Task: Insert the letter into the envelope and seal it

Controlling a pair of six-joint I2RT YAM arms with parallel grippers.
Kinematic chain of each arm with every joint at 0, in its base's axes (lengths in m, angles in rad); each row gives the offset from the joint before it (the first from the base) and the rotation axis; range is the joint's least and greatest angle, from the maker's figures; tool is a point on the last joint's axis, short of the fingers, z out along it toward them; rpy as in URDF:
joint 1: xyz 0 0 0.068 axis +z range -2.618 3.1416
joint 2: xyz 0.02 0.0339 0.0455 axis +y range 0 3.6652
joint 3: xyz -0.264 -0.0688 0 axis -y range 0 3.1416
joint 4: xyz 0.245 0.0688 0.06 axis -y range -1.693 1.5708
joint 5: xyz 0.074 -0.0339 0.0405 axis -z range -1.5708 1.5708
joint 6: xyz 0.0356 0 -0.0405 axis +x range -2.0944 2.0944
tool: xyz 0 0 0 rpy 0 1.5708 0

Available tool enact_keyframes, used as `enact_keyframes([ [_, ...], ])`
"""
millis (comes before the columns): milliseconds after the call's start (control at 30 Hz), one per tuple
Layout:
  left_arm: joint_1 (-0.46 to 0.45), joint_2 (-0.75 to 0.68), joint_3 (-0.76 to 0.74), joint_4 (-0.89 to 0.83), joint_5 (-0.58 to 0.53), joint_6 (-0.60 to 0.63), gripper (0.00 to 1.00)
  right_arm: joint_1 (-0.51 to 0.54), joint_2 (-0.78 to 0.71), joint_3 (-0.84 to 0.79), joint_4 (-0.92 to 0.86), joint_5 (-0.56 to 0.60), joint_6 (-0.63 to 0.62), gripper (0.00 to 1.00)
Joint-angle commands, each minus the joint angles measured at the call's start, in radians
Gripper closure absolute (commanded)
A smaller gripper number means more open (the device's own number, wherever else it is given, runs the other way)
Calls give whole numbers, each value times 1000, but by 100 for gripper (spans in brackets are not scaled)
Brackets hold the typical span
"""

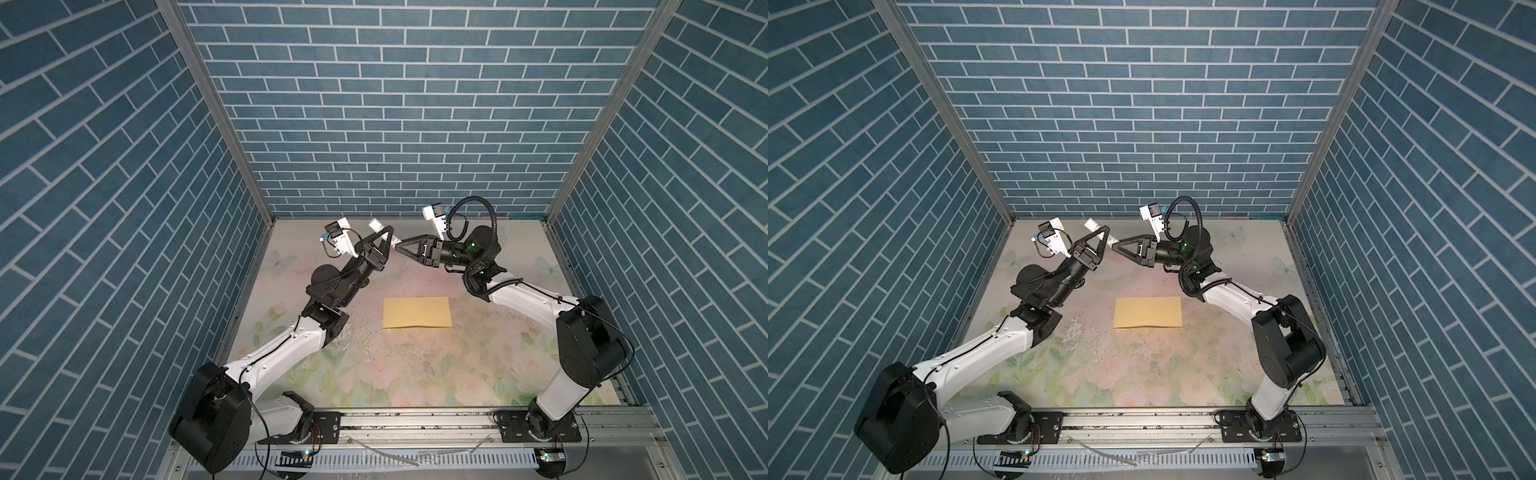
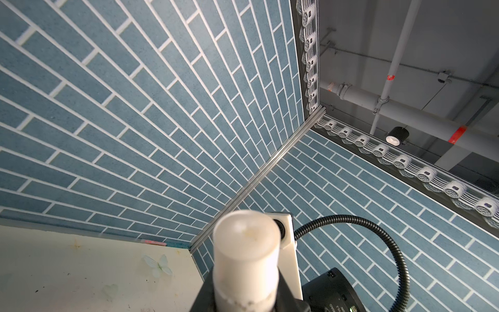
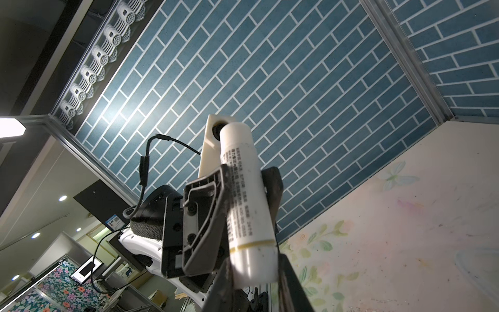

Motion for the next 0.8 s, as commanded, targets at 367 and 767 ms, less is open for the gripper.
enact_keyframes([
  [367, -11, -22, -9, -65, 14, -27, 100, 134, -440, -194, -398, 827, -980, 37],
  [767, -11, -18, -4, -70, 12, -31, 100, 330, -371, -183, -409, 1079, -1355, 33],
])
